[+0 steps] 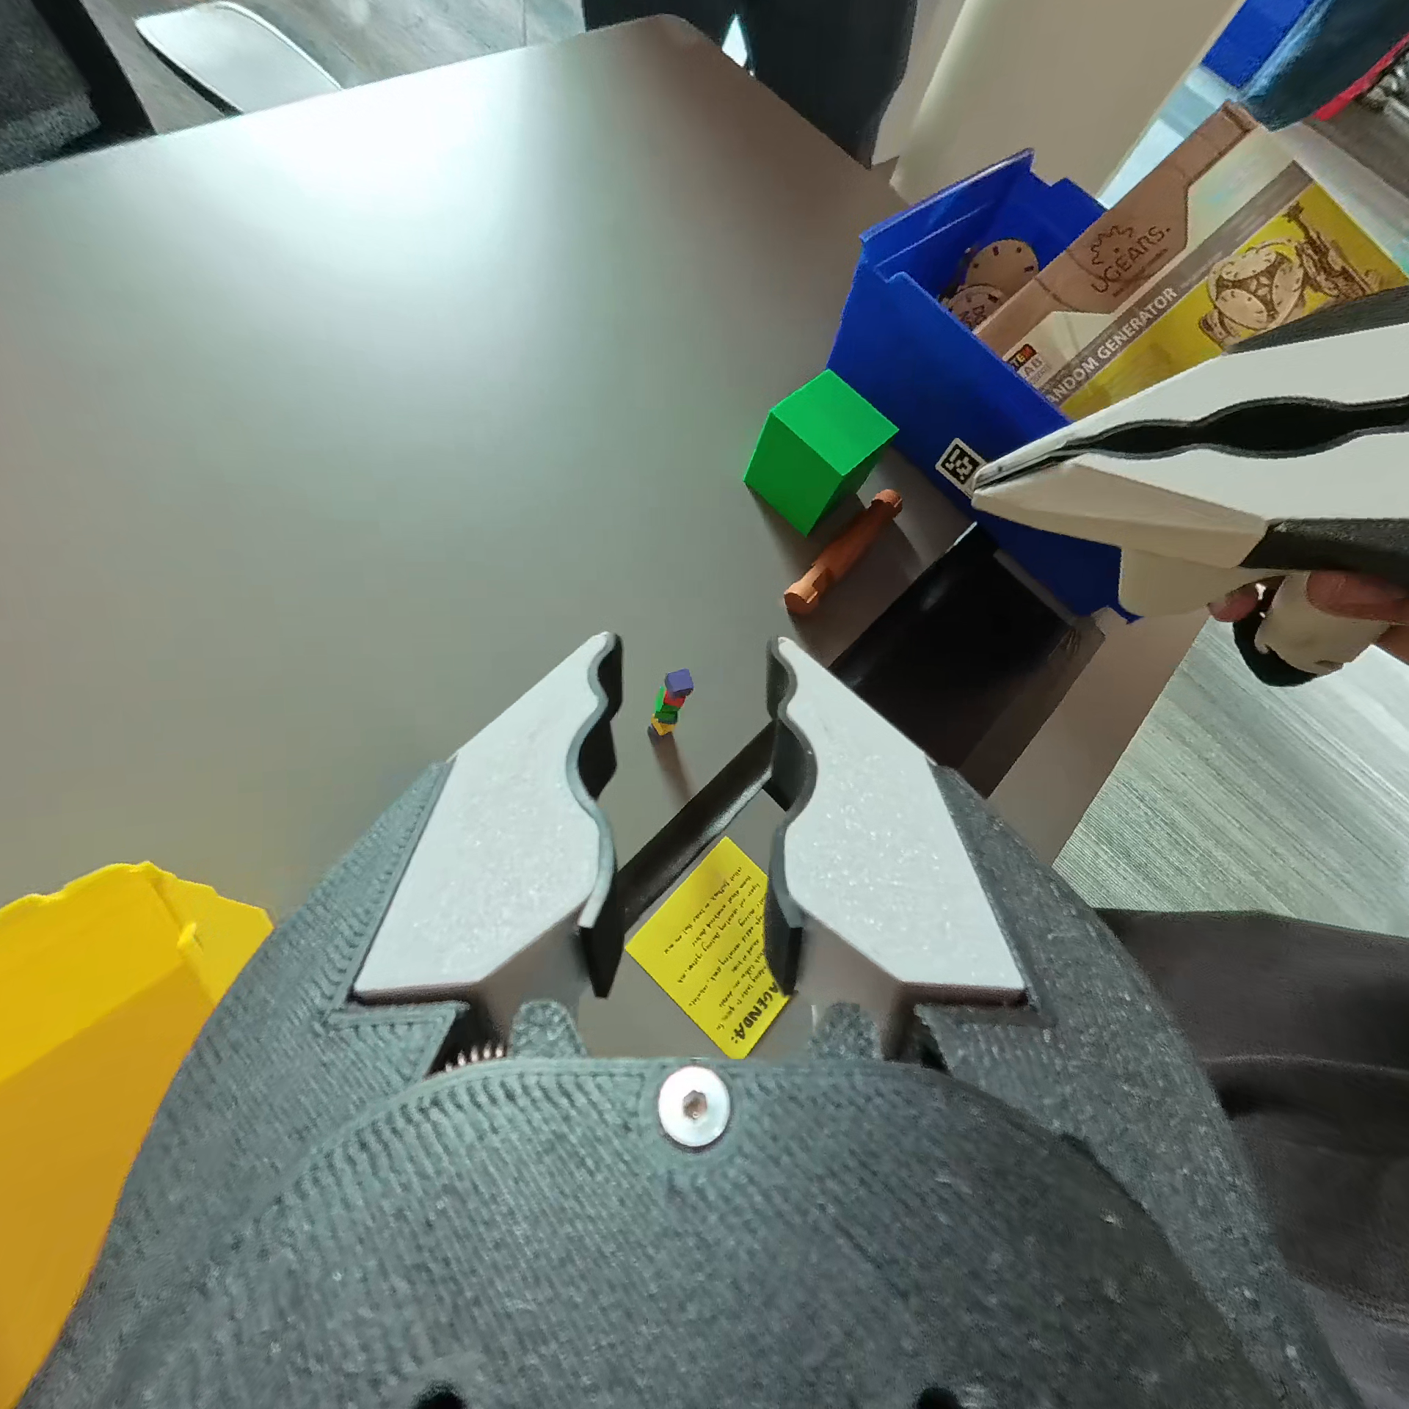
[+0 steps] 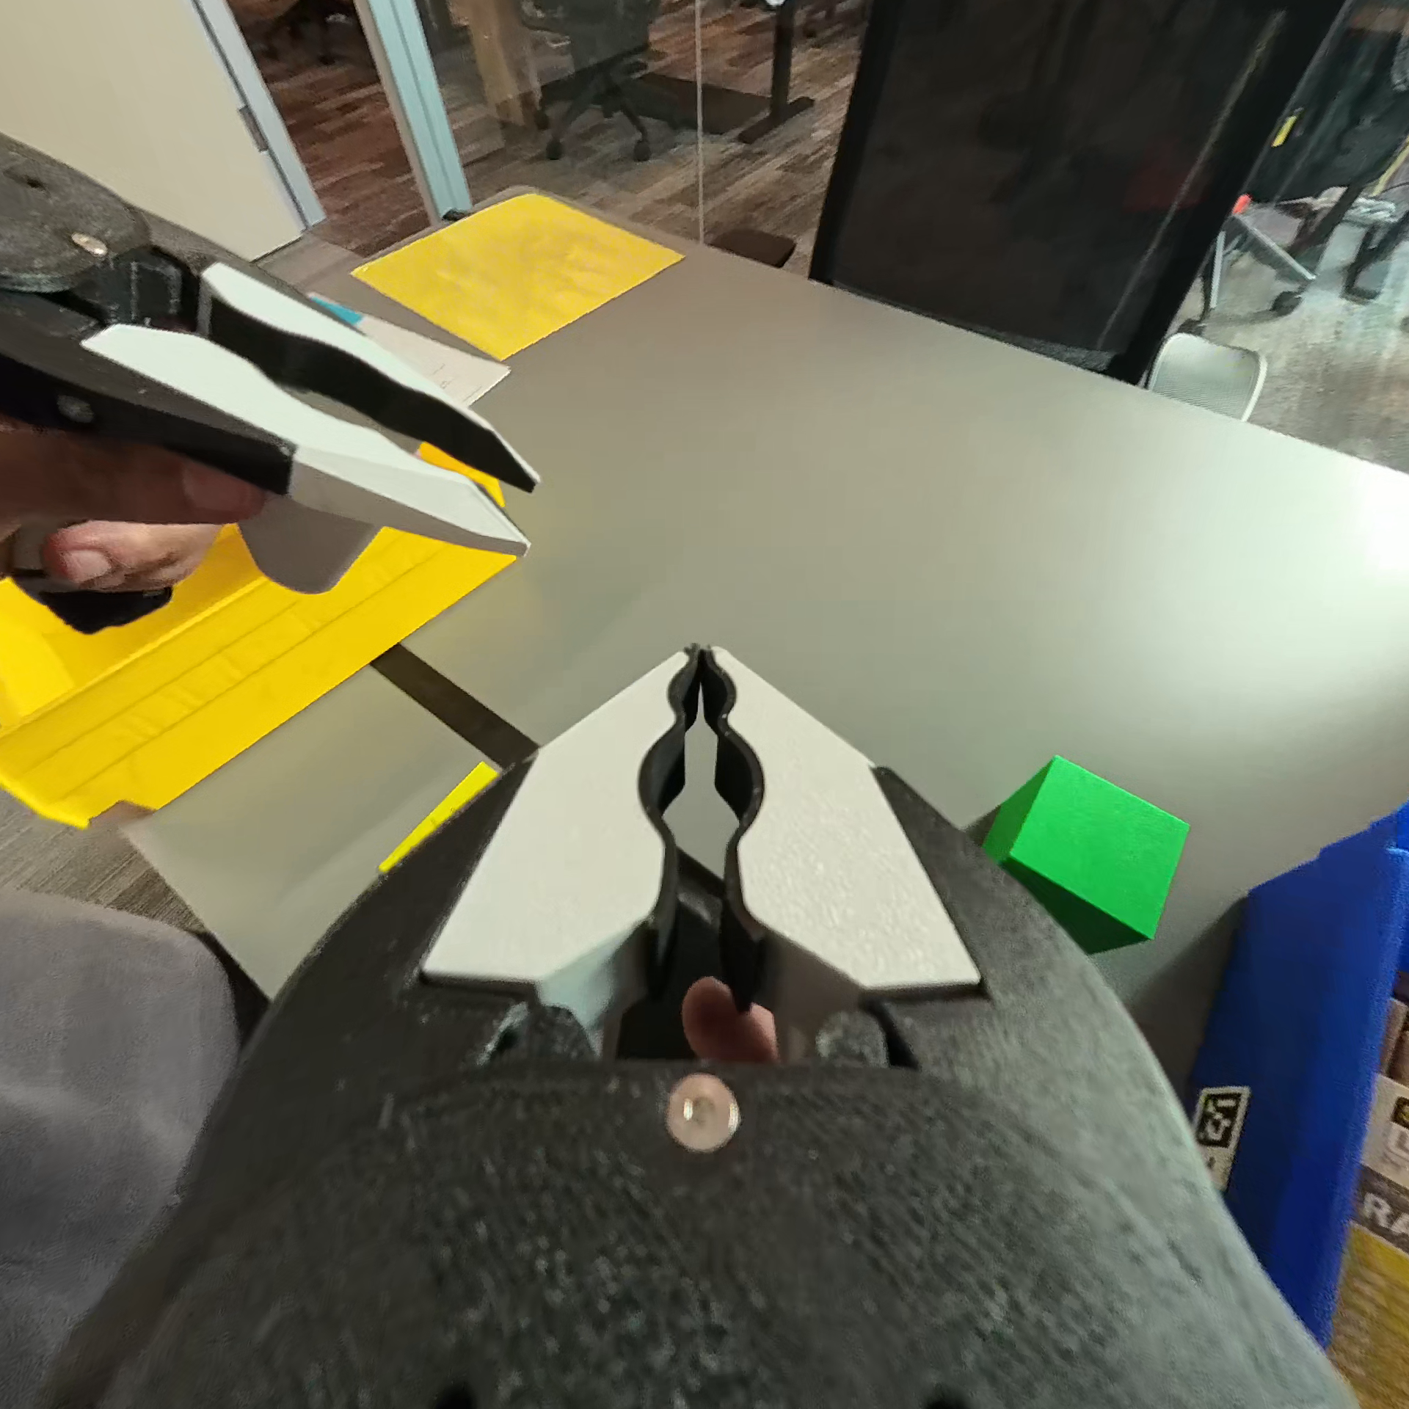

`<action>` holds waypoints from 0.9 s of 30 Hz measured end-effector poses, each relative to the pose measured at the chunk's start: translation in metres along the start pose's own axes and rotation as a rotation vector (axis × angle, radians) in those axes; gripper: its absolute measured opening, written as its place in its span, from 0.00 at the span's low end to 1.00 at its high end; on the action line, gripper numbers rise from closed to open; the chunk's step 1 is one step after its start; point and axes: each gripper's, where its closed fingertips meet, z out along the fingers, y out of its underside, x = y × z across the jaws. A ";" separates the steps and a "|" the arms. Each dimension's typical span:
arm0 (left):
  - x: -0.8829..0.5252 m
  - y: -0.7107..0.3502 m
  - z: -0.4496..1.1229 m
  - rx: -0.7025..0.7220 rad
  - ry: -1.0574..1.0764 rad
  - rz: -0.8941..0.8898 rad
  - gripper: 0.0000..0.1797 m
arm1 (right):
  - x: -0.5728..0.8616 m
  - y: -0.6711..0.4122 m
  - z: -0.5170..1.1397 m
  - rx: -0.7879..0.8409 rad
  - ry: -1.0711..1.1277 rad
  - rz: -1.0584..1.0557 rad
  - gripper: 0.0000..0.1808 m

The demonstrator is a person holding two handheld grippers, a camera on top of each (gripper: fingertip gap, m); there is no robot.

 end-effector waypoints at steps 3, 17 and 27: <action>0.007 0.004 0.002 -0.004 0.002 -0.014 0.11 | -0.007 0.006 -0.001 -0.017 -0.040 -0.028 0.00; 0.005 0.005 0.003 0.015 -0.081 -0.047 0.00 | -0.008 0.011 -0.011 -0.017 -0.020 -0.022 0.00; -0.023 -0.006 -0.013 0.087 -0.158 -0.003 0.00 | 0.003 0.004 -0.005 -0.001 0.124 0.095 0.00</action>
